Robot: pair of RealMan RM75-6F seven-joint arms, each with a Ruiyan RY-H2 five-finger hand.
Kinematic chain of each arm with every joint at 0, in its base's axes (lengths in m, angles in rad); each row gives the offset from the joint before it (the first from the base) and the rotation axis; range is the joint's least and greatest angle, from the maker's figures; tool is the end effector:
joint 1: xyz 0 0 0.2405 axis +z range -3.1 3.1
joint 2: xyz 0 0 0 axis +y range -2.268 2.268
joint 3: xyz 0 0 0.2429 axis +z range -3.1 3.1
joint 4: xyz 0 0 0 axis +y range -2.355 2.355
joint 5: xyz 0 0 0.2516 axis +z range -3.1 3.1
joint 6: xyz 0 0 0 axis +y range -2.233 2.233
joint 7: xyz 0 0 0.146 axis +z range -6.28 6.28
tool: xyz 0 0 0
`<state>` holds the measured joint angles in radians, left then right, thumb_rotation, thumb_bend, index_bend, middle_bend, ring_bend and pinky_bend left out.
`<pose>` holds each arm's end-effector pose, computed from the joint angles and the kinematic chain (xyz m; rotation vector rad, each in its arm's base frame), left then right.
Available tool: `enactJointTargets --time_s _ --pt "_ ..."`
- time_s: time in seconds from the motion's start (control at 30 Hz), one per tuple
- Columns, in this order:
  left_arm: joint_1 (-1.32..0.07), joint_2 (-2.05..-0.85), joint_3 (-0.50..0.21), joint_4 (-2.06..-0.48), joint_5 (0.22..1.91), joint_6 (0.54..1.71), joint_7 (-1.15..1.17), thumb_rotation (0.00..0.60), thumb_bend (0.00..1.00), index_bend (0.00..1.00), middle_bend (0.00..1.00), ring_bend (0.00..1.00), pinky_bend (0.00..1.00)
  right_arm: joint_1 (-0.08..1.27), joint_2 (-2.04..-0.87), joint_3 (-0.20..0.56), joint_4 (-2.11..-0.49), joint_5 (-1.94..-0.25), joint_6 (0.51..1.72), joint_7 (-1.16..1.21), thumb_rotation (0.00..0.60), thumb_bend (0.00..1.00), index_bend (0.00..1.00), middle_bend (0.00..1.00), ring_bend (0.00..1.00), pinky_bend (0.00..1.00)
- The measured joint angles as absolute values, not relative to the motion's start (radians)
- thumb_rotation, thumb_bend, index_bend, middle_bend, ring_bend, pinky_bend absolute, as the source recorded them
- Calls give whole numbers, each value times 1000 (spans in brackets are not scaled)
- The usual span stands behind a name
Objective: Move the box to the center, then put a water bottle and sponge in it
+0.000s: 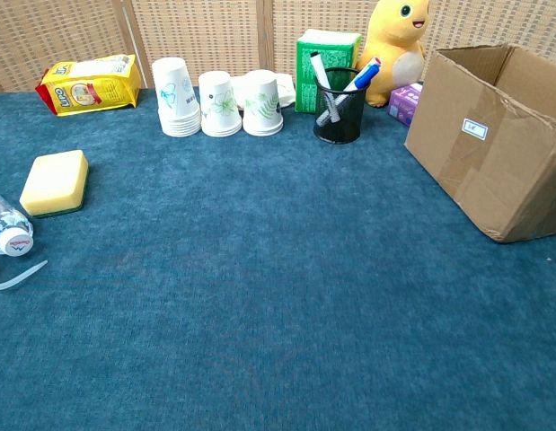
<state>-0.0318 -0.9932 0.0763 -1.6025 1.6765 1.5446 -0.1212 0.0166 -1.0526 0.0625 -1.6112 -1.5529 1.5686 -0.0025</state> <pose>-0.3244 0.1357 0.1382 -1.5395 -0.9269 -0.8927 -0.3217 -0.1668 0.1467 1.3615 -0.7977 0.8915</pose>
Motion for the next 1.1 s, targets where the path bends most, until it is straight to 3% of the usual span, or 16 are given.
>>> enactJointTargets --time_s 0.57,0.87,1.1 --pt "-25 -976 77 -1616 1676 1560 -146 600 106 0 0 0 0 38 -1061 63 -1594 -1590 1566 16 600 0 0 0 0 0" --pt "-22 -967 73 -1614 1671 1570 -177 600 105 0 0 0 0 157 -1045 96 -1622 -1610 1436 5 600 0 0 0 0 0" --pt "-24 -956 69 -1606 1659 1566 -222 600 105 0 0 0 0 266 -1096 126 -1600 -1600 1311 -70 600 0 0 0 0 8"
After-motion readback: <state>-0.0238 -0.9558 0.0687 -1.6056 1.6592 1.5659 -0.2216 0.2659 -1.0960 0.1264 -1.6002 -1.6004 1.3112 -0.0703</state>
